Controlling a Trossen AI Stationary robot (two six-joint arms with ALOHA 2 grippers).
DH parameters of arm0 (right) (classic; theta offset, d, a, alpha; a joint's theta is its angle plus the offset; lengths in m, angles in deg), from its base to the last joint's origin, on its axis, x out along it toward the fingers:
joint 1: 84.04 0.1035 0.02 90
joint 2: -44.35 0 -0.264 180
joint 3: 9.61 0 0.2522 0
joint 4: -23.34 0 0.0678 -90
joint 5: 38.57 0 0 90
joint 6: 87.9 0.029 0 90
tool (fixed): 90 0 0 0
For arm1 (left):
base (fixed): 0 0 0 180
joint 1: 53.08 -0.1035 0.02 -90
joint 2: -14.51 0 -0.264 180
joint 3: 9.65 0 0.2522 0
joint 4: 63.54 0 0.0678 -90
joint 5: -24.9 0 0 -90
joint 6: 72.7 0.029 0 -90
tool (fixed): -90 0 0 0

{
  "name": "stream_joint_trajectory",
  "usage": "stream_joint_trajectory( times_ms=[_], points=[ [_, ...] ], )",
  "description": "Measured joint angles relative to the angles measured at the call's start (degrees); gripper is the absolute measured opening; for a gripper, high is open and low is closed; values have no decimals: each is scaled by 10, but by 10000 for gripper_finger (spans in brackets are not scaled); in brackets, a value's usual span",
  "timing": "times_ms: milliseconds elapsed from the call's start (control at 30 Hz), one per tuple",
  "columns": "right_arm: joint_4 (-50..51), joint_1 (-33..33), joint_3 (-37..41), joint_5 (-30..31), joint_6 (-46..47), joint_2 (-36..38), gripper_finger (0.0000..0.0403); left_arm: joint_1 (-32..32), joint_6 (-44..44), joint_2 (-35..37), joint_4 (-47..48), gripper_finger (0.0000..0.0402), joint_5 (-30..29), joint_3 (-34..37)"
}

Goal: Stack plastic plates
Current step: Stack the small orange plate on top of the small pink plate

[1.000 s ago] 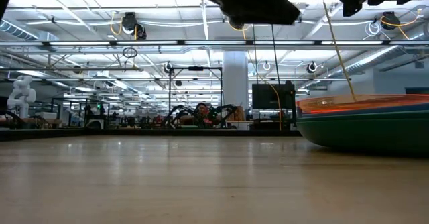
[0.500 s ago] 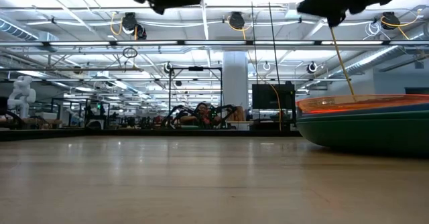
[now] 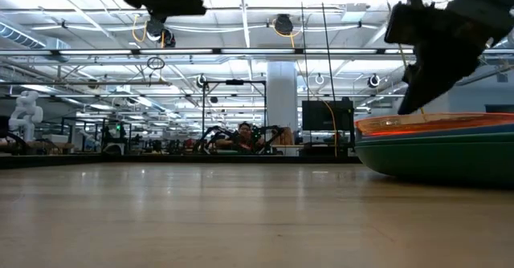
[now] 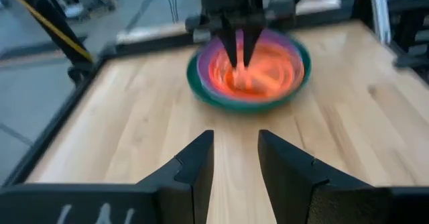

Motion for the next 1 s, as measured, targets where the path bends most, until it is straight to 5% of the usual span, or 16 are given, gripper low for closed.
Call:
stream_joint_trajectory(
  times_ms=[467, 833, 1000],
  points=[
    [128, 0, -1, 5, 65, -14, 86, 14, -37, 51, 121, 124, -3, 1],
    [169, -1, -18, 18, 67, 38, 86, 14, -36, 76, 192, 124, -4, 1],
    [113, 0, -21, 18, 53, 54, 86, 13, -35, 78, 205, 124, -14, 1]
  ],
)
